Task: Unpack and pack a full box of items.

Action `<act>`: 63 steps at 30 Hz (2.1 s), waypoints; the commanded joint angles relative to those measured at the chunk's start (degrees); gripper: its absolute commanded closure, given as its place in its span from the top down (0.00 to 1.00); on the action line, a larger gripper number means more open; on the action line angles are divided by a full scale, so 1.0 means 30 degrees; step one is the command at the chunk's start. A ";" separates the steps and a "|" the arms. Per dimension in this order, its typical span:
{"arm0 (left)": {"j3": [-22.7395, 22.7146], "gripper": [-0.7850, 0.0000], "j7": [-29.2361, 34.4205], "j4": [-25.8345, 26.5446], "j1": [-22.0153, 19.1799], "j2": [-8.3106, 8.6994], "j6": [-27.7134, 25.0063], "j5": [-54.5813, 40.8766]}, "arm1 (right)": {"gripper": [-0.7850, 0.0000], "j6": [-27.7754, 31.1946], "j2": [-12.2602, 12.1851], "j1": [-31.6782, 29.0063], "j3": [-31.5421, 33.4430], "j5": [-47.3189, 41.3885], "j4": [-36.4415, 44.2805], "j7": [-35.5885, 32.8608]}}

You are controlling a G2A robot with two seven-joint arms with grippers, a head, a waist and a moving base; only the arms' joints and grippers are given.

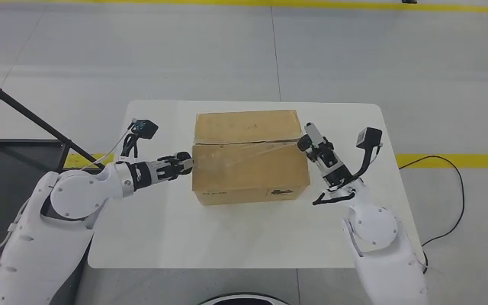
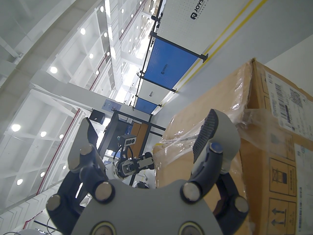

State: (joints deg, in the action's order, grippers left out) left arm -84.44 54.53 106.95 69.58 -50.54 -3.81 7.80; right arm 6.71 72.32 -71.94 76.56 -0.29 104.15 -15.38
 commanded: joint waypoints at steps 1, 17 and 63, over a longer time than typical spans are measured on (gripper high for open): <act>0.0004 0.00 -0.0010 0.0010 -0.0035 0.0004 0.0021 -0.0029 | 1.00 -0.0004 0.0006 -0.0017 0.0001 0.0013 0.0009 0.0010; -0.0084 0.21 0.0058 -0.0105 -0.0182 0.0069 0.0229 0.0122 | 1.00 -0.0105 0.0029 -0.0053 -0.0109 0.0283 -0.0048 -0.0369; -0.0140 0.37 -0.0117 -0.0272 -0.0471 0.0162 0.0408 -0.0378 | 1.00 -0.0496 -0.0033 -0.0451 0.0053 0.0318 0.0206 -0.1232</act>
State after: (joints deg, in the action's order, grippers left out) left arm -84.77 54.21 106.10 68.06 -50.06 -2.70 6.84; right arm 5.22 72.22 -73.27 76.72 0.66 104.74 -19.07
